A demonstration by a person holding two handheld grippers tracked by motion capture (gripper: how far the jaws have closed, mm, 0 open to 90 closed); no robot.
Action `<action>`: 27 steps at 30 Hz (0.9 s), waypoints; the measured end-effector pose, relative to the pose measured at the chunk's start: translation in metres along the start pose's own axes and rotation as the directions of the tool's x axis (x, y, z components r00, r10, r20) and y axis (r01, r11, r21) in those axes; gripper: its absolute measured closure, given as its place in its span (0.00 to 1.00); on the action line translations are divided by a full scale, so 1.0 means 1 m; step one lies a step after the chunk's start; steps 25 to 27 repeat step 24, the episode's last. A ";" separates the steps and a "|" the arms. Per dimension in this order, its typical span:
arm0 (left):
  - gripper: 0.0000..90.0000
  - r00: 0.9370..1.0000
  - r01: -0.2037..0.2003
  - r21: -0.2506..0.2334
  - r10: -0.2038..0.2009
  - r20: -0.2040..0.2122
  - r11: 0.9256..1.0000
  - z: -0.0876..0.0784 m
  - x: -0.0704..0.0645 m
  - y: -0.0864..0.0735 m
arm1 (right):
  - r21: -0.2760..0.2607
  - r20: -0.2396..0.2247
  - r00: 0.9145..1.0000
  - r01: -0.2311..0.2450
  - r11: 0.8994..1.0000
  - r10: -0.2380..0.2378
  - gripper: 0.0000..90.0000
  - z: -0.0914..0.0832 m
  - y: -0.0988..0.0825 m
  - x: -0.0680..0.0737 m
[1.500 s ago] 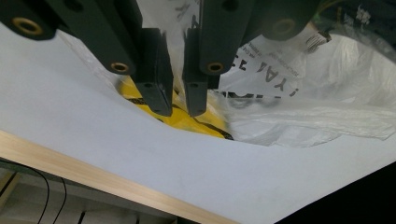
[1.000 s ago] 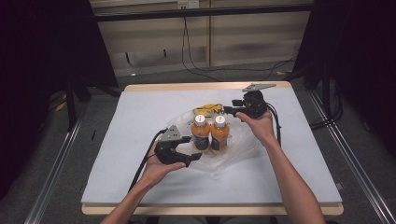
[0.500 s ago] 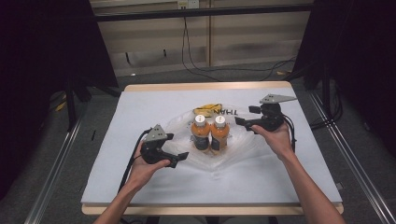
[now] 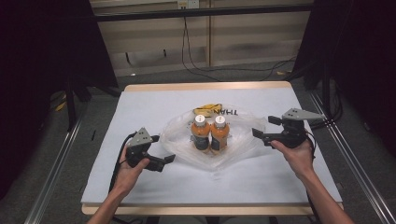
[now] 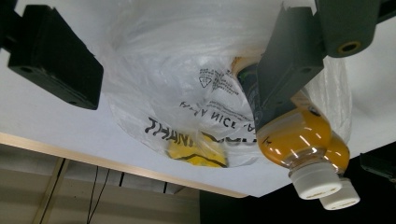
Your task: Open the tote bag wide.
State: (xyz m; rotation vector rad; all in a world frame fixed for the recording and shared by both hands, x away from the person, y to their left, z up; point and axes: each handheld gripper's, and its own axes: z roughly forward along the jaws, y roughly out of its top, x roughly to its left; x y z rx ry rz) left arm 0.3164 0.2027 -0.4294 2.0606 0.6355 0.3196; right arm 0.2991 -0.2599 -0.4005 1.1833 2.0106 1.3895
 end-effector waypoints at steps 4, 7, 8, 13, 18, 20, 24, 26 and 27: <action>0.04 0.999 0.014 0.019 -0.014 -0.044 1.000 -0.009 0.000 -0.008 | -0.005 0.010 1.000 0.000 1.000 0.000 0.16 -0.016 -0.007 0.003; 0.04 0.998 0.013 0.019 -0.012 -0.059 1.000 -0.019 0.002 -0.014 | -0.013 0.021 1.000 -0.006 1.000 0.006 0.16 -0.025 -0.012 0.004; 0.04 0.998 0.023 0.011 -0.023 -0.065 1.000 -0.021 0.002 -0.017 | -0.014 0.020 1.000 -0.012 1.000 0.012 0.15 -0.028 -0.014 0.004; 0.04 0.992 0.070 -0.006 -0.071 -0.102 0.998 -0.036 0.005 -0.031 | -0.020 0.047 0.998 -0.029 0.999 0.030 0.15 -0.044 -0.030 0.004; 0.04 0.988 0.084 -0.020 -0.086 -0.126 0.996 -0.048 0.008 -0.043 | -0.010 0.078 0.996 -0.048 0.999 0.049 0.14 -0.058 -0.046 0.004; 0.04 0.986 0.094 -0.016 -0.096 -0.134 0.995 -0.051 0.009 -0.048 | -0.017 0.092 0.994 -0.054 0.998 0.056 0.14 -0.064 -0.051 0.003; 0.04 0.982 0.120 -0.044 -0.125 -0.140 0.992 -0.057 0.012 -0.062 | -0.031 0.103 0.991 -0.082 0.996 0.085 0.13 -0.071 -0.063 0.000; 0.04 0.982 0.120 -0.044 -0.125 -0.140 0.992 -0.057 0.012 -0.062 | -0.031 0.103 0.991 -0.082 0.996 0.085 0.13 -0.071 -0.063 0.000; 0.04 0.982 0.120 -0.044 -0.125 -0.140 0.992 -0.057 0.012 -0.062 | -0.031 0.103 0.991 -0.082 0.996 0.085 0.13 -0.071 -0.063 0.000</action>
